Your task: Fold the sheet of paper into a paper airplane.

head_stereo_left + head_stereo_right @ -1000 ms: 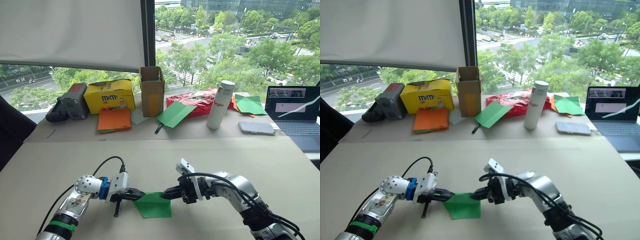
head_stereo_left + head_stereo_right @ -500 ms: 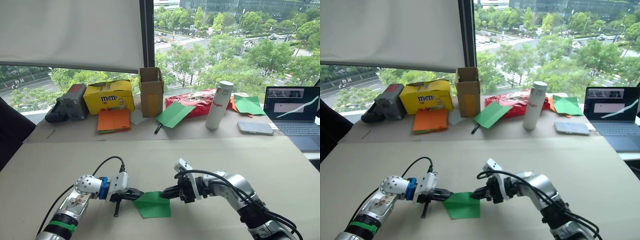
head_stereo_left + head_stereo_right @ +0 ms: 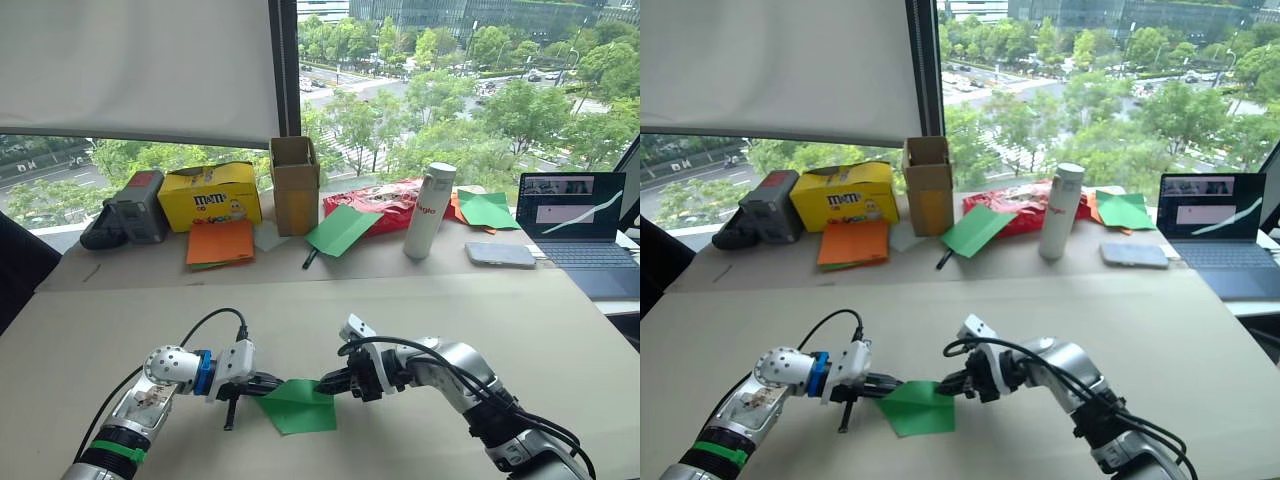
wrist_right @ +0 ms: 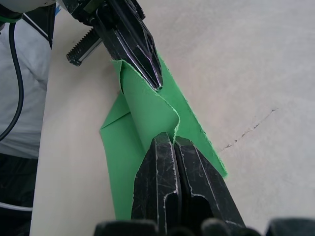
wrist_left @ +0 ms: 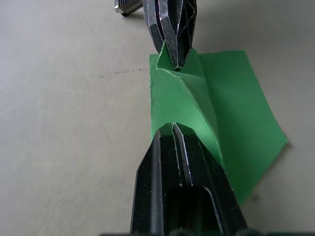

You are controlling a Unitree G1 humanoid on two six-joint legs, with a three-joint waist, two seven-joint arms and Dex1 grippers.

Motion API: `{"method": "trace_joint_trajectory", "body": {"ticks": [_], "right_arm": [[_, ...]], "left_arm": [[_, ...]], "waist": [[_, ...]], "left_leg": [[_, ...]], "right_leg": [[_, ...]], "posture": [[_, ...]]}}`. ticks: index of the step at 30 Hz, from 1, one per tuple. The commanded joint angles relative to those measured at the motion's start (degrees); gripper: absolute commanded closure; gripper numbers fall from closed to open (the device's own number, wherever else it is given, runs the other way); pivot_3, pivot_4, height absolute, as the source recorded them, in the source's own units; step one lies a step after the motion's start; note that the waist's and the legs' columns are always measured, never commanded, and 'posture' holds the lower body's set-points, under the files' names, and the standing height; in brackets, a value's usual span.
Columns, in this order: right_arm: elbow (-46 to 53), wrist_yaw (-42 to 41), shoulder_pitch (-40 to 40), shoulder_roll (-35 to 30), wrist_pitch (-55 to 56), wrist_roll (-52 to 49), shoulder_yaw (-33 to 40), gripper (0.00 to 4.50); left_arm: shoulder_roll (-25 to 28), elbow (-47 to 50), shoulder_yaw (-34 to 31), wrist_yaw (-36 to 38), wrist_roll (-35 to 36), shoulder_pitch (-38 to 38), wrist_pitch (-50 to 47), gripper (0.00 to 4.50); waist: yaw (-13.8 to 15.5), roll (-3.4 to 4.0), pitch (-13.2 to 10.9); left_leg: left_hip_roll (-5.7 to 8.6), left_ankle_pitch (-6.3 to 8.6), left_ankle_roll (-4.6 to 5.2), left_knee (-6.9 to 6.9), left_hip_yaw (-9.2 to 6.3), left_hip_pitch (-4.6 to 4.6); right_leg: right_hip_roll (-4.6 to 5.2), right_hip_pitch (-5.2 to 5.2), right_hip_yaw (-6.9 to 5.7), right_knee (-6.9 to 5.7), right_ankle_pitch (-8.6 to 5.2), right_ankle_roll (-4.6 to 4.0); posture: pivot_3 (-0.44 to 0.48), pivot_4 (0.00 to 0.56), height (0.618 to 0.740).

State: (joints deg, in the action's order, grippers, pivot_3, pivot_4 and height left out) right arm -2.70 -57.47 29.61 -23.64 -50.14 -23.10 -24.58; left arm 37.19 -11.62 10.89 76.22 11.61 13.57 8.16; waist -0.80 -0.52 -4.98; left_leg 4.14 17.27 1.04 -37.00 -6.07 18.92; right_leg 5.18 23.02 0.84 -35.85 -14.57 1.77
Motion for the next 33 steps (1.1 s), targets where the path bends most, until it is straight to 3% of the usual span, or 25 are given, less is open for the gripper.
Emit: {"method": "trace_joint_trajectory", "body": {"ticks": [1,18,33], "right_arm": [[-6.31,1.61,-0.44,-0.48,0.74,4.46,-2.34,4.5],[-12.63,-2.45,1.78,-0.06,5.13,9.04,-7.36,4.5],[-21.37,-6.6,5.31,2.44,13.09,16.79,-13.71,4.5]], "left_arm": [[0.9,2.33,-1.37,-0.46,1.14,-0.79,-0.74,4.48],[3.82,1.69,-6.45,-2.19,1.75,-0.02,-0.8,4.48],[0.26,9.77,-6.35,-4.28,7.03,-2.01,-7.65,4.48]], "waist": [[0.01,-0.01,0.01],[0.07,-0.19,0.17],[-0.45,-0.01,0.23]], "left_leg": [[0.0,0.01,0.01,0.01,0.0,-0.04],[0.01,0.09,0.07,0.13,0.01,-0.49],[-0.05,0.21,0.02,0.25,-0.08,-0.79]], "right_leg": [[0.0,0.0,0.0,0.01,0.0,0.0],[0.01,-0.25,0.02,0.06,0.0,0.0],[0.01,-0.5,0.11,0.05,-0.01,-0.02]], "posture": [[0.0,0.15,0.74],[0.0,0.15,0.74],[0.0,0.15,0.74]]}}
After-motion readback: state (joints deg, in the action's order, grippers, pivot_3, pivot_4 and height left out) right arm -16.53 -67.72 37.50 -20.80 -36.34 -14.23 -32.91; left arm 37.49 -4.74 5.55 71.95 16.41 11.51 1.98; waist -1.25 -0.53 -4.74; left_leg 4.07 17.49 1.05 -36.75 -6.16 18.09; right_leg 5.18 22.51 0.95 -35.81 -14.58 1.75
